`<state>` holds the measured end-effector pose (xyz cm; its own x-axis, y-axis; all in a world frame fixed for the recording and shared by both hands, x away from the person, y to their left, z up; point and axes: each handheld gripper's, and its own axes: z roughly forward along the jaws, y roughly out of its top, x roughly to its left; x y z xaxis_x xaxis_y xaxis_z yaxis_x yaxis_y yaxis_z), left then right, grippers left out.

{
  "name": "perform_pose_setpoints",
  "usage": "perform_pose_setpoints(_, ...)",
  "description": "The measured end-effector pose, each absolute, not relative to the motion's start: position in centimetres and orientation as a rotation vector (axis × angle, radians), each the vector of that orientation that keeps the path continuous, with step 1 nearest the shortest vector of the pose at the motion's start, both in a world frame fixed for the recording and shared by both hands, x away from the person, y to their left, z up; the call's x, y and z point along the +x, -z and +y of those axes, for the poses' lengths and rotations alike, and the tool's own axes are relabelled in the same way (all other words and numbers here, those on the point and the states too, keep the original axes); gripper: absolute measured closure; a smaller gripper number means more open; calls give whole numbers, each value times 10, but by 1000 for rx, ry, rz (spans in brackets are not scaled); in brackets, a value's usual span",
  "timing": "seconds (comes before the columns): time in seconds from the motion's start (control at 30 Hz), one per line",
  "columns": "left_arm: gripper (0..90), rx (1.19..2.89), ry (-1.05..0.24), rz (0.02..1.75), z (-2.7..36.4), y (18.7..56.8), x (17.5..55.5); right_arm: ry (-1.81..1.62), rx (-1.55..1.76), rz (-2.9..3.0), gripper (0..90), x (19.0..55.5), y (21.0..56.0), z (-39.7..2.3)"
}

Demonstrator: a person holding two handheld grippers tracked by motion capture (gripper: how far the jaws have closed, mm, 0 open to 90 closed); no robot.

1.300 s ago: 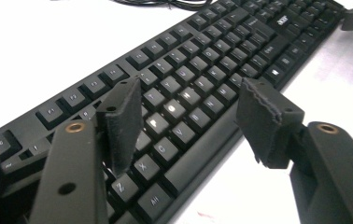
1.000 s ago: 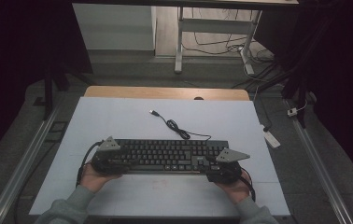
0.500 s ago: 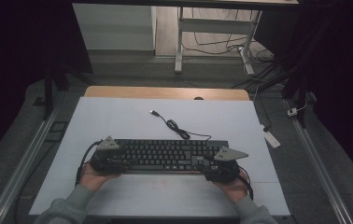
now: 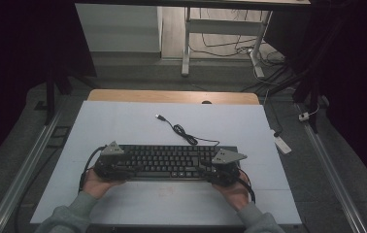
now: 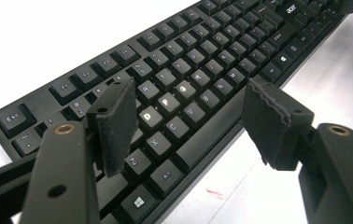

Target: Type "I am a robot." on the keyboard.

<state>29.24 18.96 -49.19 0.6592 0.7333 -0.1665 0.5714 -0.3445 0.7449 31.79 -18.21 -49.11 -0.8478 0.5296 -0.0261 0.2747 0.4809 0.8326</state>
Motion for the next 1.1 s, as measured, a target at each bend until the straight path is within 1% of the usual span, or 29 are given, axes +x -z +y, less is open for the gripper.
perform_pose_setpoints(0.07,352,2051,-250,1008,189,492,292,-1304,663,2471,826,318,490,-177)
perform_pose_setpoints(0.13,352,2054,-252,1007,189,492,292,-1309,650,2487,890,320,490,-171)
perform_pose_setpoints(0.5,351,2072,-255,1005,185,494,294,-1280,640,2528,898,336,496,-129)
perform_pose_setpoints(0.67,351,2074,-257,1004,185,494,294,-1254,670,2536,897,348,501,-109)
perform_pose_setpoints(1.1,351,2079,-256,1008,185,495,294,-1179,684,2557,895,366,509,-86)
